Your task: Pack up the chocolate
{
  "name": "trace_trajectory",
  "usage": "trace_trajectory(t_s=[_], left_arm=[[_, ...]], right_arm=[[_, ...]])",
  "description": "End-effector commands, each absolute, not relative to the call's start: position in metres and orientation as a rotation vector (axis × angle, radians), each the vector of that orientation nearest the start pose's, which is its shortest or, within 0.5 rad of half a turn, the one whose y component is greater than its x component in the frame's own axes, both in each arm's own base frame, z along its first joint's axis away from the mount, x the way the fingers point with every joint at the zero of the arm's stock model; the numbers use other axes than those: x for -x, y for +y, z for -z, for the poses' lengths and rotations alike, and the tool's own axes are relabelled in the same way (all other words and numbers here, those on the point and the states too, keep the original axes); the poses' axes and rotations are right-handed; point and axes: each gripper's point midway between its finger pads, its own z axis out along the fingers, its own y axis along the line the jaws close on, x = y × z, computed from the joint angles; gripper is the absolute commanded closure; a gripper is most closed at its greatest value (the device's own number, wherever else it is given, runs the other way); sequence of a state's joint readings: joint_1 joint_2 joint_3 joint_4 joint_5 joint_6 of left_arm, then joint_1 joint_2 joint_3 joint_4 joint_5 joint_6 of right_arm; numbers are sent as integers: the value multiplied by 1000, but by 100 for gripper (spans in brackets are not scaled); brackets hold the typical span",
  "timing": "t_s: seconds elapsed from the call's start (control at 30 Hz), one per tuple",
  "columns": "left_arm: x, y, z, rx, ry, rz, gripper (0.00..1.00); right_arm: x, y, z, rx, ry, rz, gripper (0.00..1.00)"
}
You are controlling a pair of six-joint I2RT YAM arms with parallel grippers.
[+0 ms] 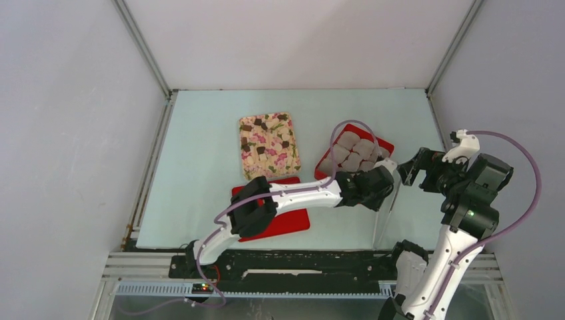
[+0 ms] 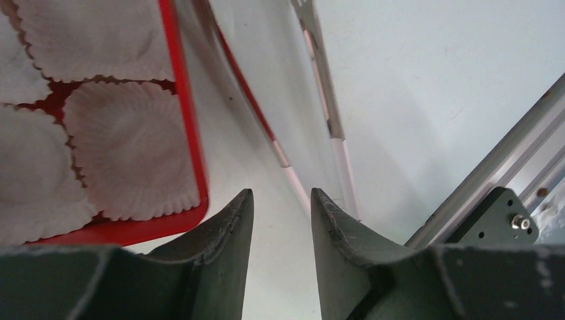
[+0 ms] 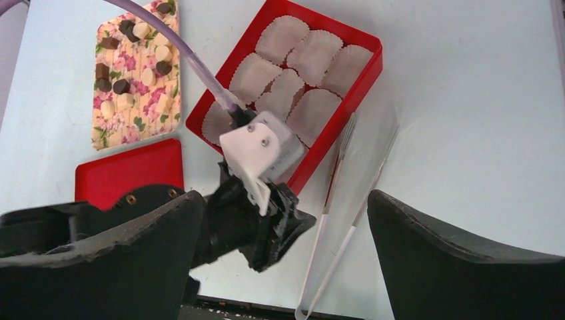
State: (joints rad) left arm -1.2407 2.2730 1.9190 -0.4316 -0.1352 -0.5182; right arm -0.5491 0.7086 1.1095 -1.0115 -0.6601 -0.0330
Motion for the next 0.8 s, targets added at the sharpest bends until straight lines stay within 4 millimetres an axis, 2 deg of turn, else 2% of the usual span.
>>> trace_trajectory(t_s=[0.0, 0.13, 0.33, 0.5, 0.67, 0.77], left_arm=[[-202, -581, -113, -622, 2281, 686, 56], [-207, -580, -92, -541, 2322, 633, 51], [-205, -582, -67, -483, 2347, 558, 55], [-208, -582, -68, -456, 2336, 536, 55], [-207, -582, -65, -453, 2360, 572, 60], [-206, -582, -60, -459, 2381, 602, 72]], right_arm=[[-208, 3, -288, -181, 2019, -372, 4], [-208, 5, -291, -179, 2009, -381, 4], [-210, 0, -289, -204, 2019, -362, 5], [-215, 1, -290, -205, 2011, -384, 5], [-222, 1, -294, -218, 1997, -420, 6], [-224, 2, -295, -218, 1992, -428, 6]])
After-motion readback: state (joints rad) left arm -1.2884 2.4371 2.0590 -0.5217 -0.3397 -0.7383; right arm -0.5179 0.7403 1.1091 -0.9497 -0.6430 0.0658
